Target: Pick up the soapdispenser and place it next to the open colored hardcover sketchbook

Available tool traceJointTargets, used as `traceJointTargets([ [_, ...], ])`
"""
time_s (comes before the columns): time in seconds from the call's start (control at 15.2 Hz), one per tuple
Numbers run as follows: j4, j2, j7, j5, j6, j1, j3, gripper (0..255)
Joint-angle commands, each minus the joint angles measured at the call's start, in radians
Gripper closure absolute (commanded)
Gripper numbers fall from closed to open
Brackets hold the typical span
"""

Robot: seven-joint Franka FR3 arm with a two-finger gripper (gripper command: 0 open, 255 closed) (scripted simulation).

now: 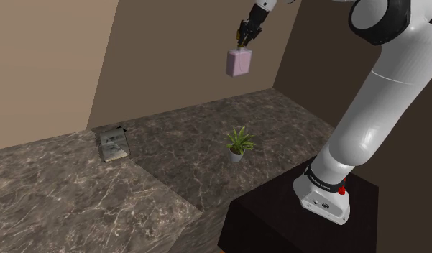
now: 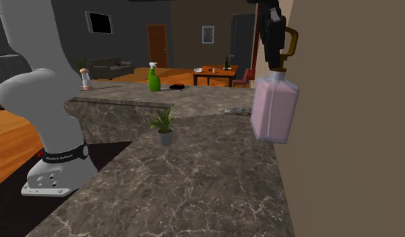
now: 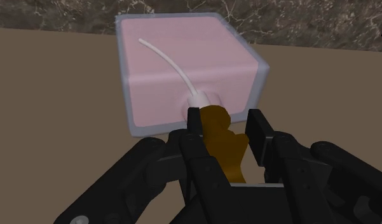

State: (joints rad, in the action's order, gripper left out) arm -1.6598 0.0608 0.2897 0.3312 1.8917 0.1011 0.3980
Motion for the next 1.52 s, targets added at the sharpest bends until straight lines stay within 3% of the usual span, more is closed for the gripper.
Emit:
traceJointTargets([
  [0.0,0.034,0.005,-0.006,0.0,-0.028,0.002,0.002,255],
  [1.06,0.324,0.071,-0.05,0.019,-0.256,0.027,0.014,255],
  [1.45,0.168,-0.054,-0.197,-0.063,-0.171,-0.074,-0.058,255],
])
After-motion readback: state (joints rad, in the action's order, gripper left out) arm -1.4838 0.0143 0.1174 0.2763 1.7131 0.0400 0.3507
